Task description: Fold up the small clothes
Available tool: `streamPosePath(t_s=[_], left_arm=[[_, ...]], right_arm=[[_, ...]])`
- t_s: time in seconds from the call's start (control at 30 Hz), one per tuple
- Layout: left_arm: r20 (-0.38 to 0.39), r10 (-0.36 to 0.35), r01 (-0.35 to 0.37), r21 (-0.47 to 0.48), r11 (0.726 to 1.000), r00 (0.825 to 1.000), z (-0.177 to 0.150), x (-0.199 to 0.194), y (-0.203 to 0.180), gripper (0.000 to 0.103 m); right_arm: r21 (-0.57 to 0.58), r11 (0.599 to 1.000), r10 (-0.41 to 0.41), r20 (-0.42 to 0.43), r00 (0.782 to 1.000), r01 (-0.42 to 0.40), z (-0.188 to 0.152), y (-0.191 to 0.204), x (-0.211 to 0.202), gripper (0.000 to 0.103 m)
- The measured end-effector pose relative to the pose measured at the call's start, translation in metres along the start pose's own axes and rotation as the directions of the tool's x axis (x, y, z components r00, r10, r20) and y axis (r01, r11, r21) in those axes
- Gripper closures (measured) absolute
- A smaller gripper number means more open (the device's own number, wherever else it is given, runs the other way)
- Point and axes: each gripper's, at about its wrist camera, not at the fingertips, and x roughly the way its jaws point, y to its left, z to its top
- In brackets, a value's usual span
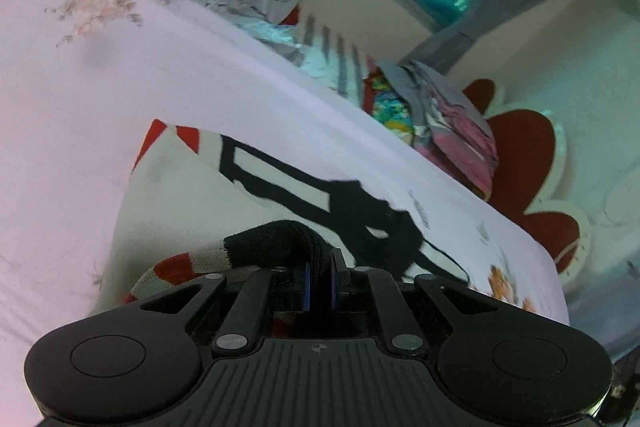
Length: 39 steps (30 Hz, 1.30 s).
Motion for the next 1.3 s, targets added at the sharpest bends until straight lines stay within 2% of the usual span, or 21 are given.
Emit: streamPosePath(t_s=[0.23,0.37,0.53,0.6,0.63,0.7,0.77,0.83,0.9,1.0,1.13,1.23,1.27,1.3], left_arm=[[-0.041,0.067,-0.069,-0.035,0.997,0.997,0.012,0.038,0.005,0.095],[-0.075,0.071,-0.076,-0.070,0.995,0.995,0.018,0.053,0.009,0.095],[-0.085,0.040,-0.051,-0.131,0.990,0.996,0.026,0.058,0.013,0.093],[-0.073,0.019,-0.030,-0.147,0.989,0.997,0.027,0.058,0.014,0.074],[-0.062,0.010,-0.019,-0.152,0.988,0.998,0.028,0.057,0.015,0.067],[-0.010,0.025,-0.027,-0.144,0.989,1.000,0.030,0.052,0.014,0.040],[0.040,0.042,-0.036,-0.138,0.990,0.998,0.032,0.045,0.013,0.033],[0.042,0.053,-0.048,-0.095,0.994,0.998,0.035,0.042,0.012,0.033],[0.042,0.071,-0.070,-0.024,0.997,0.997,0.037,0.040,0.013,0.033],[0.021,0.104,-0.106,0.088,0.991,0.994,0.032,0.044,0.011,0.033],[0.013,0.141,-0.140,0.230,0.963,0.990,0.023,0.054,-0.001,0.034],[0.020,0.167,-0.166,0.280,0.946,0.986,0.023,0.062,-0.006,0.034],[0.024,0.174,-0.173,0.288,0.942,0.985,0.023,0.063,-0.007,0.036],[0.026,0.181,-0.181,0.304,0.935,0.983,0.024,0.066,-0.007,0.050]], right_arm=[[0.094,0.996,-0.008,-0.032,0.999,0.011,0.017,-0.017,0.036,0.091],[0.104,0.994,-0.030,-0.043,0.999,0.035,0.021,-0.020,0.050,0.090],[0.104,0.993,-0.046,-0.021,0.999,0.048,0.028,-0.023,0.055,0.081],[0.082,0.995,-0.064,0.020,0.998,0.062,0.034,-0.023,0.051,0.062],[0.076,0.995,-0.061,0.030,0.998,0.058,0.037,-0.023,0.050,0.058],[0.050,0.997,-0.063,0.033,0.998,0.061,0.041,-0.022,0.048,0.056],[0.004,0.997,-0.075,0.034,0.997,0.074,0.043,-0.019,0.047,0.056],[-0.049,0.996,-0.075,0.040,0.996,0.077,0.043,-0.015,0.047,0.056],[-0.097,0.992,-0.079,0.032,0.996,0.082,0.041,-0.013,0.049,0.045],[-0.165,0.984,-0.071,-0.003,0.997,0.070,0.036,-0.007,0.058,0.043],[-0.231,0.968,-0.109,-0.036,0.993,0.098,0.028,0.001,0.076,0.043],[-0.245,0.964,-0.118,-0.036,0.992,0.106,0.027,0.002,0.084,0.043],[-0.257,0.961,-0.119,-0.035,0.992,0.106,0.027,0.003,0.085,0.045],[-0.270,0.957,-0.120,-0.039,0.992,0.105,0.028,0.004,0.087,0.053]])
